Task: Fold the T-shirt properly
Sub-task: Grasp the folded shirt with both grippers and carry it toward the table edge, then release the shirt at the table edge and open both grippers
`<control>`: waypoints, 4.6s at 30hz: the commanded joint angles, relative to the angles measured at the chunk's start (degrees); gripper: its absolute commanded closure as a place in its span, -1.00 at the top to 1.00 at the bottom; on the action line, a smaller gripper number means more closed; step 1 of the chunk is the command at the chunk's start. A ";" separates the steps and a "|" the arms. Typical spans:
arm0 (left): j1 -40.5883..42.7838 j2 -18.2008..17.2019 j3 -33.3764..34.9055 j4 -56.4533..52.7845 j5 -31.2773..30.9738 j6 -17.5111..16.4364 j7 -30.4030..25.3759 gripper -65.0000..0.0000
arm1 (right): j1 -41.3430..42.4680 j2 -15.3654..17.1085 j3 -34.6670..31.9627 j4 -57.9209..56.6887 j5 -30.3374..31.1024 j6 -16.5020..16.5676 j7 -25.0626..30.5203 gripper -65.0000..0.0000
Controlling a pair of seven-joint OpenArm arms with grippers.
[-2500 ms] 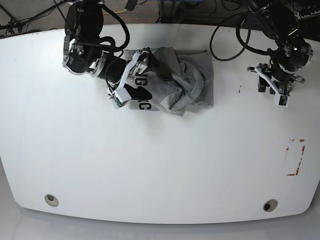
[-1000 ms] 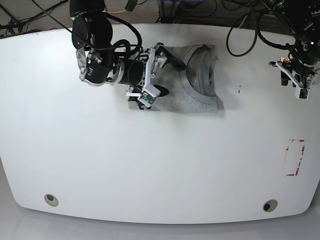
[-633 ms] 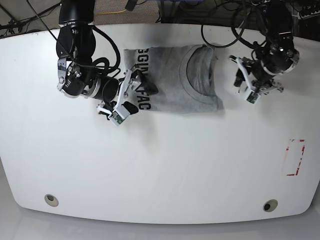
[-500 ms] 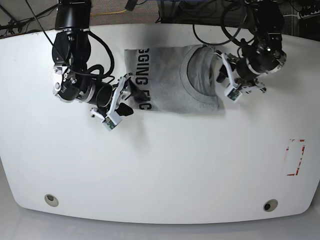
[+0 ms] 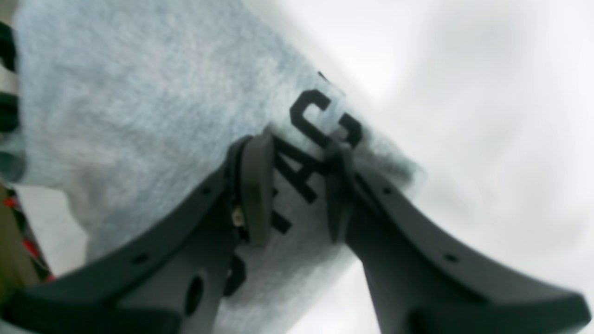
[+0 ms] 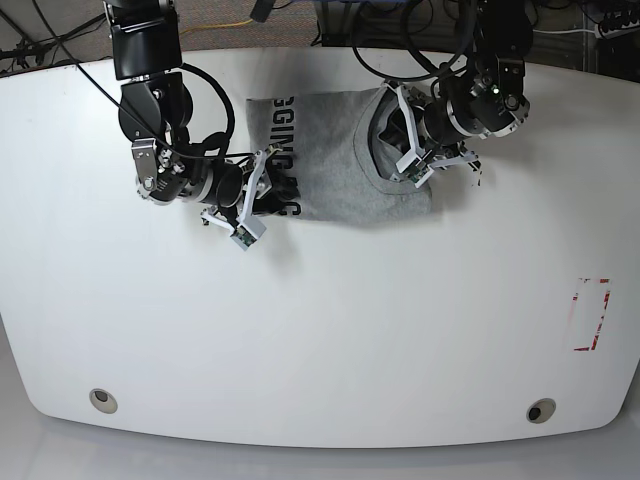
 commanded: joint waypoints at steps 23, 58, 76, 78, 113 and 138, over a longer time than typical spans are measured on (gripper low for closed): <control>-1.44 -6.98 -5.52 6.28 -0.91 -0.06 -6.21 -0.37 | -3.66 0.29 0.26 11.48 -2.65 1.11 1.34 -0.47; -9.53 -10.94 -12.73 -0.22 -0.47 -0.06 -6.30 -0.36 | -6.12 -18.08 -24.35 5.68 -23.22 1.11 4.68 -0.49; -3.46 -0.65 -10.00 -0.05 -0.38 7.37 -6.48 0.22 | -9.99 -12.19 -5.10 20.53 -22.96 1.11 0.64 -0.49; -3.11 -0.83 -8.16 -2.95 -0.38 10.98 -6.57 0.24 | -10.08 -12.28 -1.59 20.53 -22.96 1.11 0.55 -0.49; -12.52 -39.16 -22.84 -46.46 -0.82 4.73 -31.62 0.25 | -13.59 -12.28 13.10 27.74 -23.05 1.11 -1.30 -0.49; -7.15 -2.59 -22.84 -13.14 22.21 16.60 -59.93 0.24 | -12.01 -6.21 27.95 13.33 -23.49 1.11 29.12 -0.48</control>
